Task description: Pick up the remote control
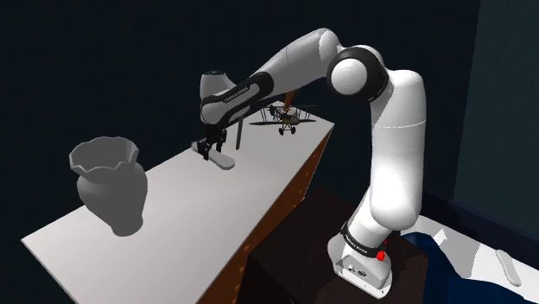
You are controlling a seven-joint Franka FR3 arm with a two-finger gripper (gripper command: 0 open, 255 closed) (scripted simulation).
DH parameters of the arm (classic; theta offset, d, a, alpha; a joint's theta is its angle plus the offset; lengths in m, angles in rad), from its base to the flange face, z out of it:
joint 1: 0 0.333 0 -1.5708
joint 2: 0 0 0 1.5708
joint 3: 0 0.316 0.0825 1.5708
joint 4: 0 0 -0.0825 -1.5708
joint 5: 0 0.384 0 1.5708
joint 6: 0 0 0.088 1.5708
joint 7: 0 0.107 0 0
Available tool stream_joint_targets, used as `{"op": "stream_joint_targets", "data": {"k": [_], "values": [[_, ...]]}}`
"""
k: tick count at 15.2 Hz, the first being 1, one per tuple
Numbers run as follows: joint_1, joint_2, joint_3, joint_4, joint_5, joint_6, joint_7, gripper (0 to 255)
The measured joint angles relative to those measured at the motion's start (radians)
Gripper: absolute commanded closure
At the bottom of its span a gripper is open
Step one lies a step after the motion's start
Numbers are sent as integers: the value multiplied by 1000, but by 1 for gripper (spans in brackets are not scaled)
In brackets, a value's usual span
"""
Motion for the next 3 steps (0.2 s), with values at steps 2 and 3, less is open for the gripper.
{"op": "stream_joint_targets", "data": {"k": [2, 3], "values": [[-2, -16, 0, 9, 2, -25, -4, 255], [-1, -22, 1, 10, 2, -31, -3, 255]]}}
